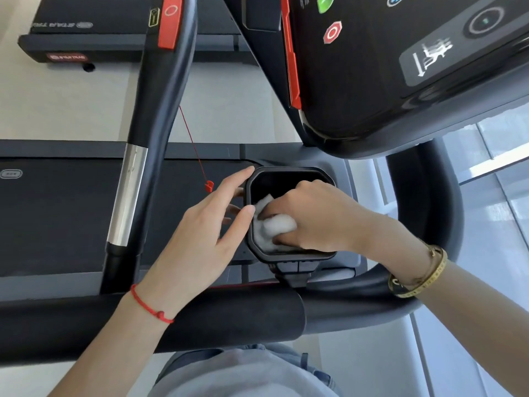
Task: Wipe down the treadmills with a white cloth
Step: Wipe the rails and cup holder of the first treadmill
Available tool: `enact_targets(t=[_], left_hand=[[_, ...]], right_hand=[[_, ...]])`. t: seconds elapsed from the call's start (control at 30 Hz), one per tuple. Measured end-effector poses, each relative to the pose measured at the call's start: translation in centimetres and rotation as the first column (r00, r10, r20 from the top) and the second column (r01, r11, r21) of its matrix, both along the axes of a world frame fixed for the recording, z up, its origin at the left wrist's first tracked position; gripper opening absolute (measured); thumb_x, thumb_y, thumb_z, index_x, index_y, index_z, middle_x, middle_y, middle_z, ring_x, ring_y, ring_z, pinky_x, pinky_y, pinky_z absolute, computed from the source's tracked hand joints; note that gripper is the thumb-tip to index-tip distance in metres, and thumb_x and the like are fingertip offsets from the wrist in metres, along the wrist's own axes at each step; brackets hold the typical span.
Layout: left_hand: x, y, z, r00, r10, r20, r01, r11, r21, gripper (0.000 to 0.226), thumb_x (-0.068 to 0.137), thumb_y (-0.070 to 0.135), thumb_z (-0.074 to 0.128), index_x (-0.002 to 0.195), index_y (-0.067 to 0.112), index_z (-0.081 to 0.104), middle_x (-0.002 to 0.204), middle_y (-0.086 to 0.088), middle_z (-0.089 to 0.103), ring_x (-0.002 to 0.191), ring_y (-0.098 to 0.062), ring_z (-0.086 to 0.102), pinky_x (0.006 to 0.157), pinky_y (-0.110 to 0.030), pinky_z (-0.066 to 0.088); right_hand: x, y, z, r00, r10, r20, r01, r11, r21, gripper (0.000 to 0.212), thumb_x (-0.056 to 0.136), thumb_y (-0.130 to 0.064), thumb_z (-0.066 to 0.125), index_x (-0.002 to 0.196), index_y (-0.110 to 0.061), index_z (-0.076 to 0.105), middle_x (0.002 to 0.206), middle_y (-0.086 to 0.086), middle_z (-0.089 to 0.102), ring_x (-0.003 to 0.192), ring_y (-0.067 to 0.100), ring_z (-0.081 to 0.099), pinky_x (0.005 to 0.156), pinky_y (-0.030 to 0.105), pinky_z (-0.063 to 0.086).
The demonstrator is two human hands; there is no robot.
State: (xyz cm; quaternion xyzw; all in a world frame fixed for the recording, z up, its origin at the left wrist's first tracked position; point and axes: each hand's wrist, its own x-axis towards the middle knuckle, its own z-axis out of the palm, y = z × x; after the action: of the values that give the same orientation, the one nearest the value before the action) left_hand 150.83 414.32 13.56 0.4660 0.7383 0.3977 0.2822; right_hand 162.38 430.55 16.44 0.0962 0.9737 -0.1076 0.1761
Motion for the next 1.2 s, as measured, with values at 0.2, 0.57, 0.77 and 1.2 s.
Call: enact_targets(t=[0.2,0.57,0.77,1.2], left_hand=[[0.0,-0.1,-0.1,1.0,0.004,0.002,-0.004,1.0,-0.006,0.054,0.093,0.053,0.039,0.147,0.05,0.03,0.122,0.044,0.043,0.108,0.012,0.056,0.088,0.003,0.037],[-0.2,-0.2,-0.2,1.0,0.005,-0.005,-0.005,1.0,-0.03,0.05,0.096,0.051,0.04,0.145,0.056,0.027,0.116,0.044,0.044,0.107,0.01,0.055,0.083,0.001,0.04],[-0.2,0.0,-0.3,1.0,0.004,-0.025,-0.005,1.0,-0.023,0.051,0.096,0.048,0.042,0.145,0.053,0.029,0.116,0.028,0.056,0.106,0.008,0.057,0.088,-0.008,0.043],[0.3,0.6,-0.1,0.994,0.03,-0.103,-0.032,0.999,-0.017,0.051,0.1,0.034,0.047,0.15,0.035,0.033,0.117,0.02,0.053,0.096,0.02,0.054,0.076,0.005,0.036]], right_hand=[[0.2,-0.4,-0.7,0.999,0.05,0.017,-0.053,0.982,0.183,0.031,0.087,-0.029,0.056,0.118,-0.027,0.057,0.064,-0.004,0.03,0.067,0.025,0.047,0.058,0.031,0.032],[-0.4,-0.8,0.0,0.991,-0.102,0.091,0.092,0.99,0.108,0.023,0.079,-0.031,0.063,0.07,-0.02,0.045,0.059,-0.005,0.035,0.049,0.011,0.029,0.045,0.025,0.019],[1.4,-2.4,1.4,0.967,-0.231,-0.111,0.242,0.966,0.095,0.015,0.084,-0.036,0.061,0.097,-0.031,0.058,0.064,-0.009,0.043,0.07,0.025,0.054,0.053,0.028,0.029],[9.1,-6.2,1.6,0.573,-0.355,-0.739,0.679,0.71,0.186,0.037,0.099,-0.034,0.053,0.134,-0.023,0.059,0.069,-0.006,0.061,0.057,0.019,0.04,0.052,0.026,0.032]])
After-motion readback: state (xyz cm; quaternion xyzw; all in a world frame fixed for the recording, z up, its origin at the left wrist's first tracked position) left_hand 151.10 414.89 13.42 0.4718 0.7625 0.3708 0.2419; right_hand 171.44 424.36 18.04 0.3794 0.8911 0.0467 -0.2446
